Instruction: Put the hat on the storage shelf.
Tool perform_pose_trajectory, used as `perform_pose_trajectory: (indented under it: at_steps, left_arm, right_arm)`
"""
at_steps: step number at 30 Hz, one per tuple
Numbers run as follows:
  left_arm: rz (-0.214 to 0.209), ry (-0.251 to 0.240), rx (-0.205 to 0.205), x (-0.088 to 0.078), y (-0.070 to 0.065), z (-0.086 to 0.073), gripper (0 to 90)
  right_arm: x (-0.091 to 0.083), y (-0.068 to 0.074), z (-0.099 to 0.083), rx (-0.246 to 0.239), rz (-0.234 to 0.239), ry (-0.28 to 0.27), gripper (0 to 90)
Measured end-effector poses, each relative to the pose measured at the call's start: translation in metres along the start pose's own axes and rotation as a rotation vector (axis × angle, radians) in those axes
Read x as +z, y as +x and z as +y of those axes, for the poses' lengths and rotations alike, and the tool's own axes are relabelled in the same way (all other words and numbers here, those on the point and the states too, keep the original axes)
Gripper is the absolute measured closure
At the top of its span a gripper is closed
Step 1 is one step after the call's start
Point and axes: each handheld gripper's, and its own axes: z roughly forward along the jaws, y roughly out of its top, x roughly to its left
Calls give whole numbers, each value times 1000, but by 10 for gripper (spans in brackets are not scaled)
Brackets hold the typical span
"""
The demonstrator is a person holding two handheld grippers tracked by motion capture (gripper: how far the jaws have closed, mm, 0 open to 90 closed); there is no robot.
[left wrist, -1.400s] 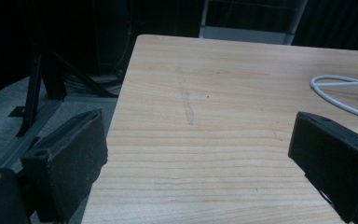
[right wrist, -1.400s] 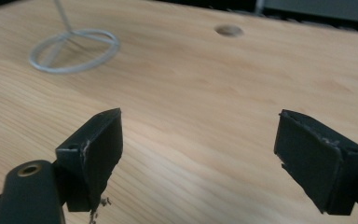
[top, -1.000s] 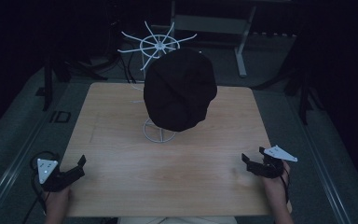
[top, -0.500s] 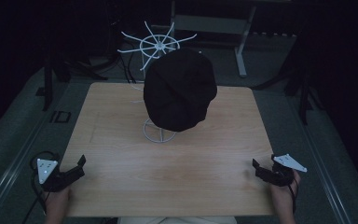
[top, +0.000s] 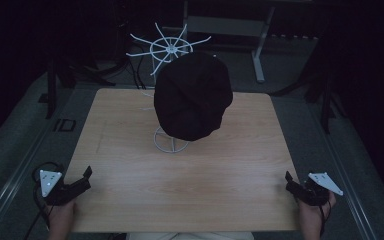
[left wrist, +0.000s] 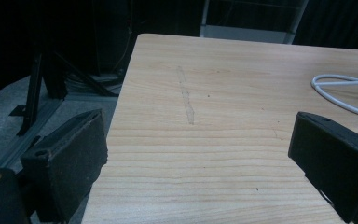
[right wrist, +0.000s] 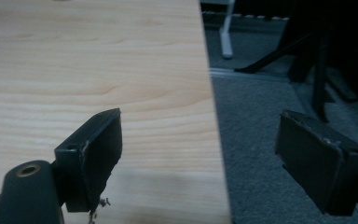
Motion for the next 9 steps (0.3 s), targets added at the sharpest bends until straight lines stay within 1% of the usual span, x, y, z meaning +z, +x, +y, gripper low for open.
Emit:
perform_pose_trajectory:
  at_steps: [1, 4, 9]
  left_arm:
    - [0, 0, -1, 0, 0, 0, 49]
    - [0, 0, 0, 0, 0, 0, 49]
    - [-1, 0, -2, 0, 0, 0, 49]
  right_arm:
    - [0, -1, 0, 2, -8, -3, 146]
    - [0, -4, 0, 20, -12, -4, 145]
    - [0, -4, 0, 23, -15, 0, 144]
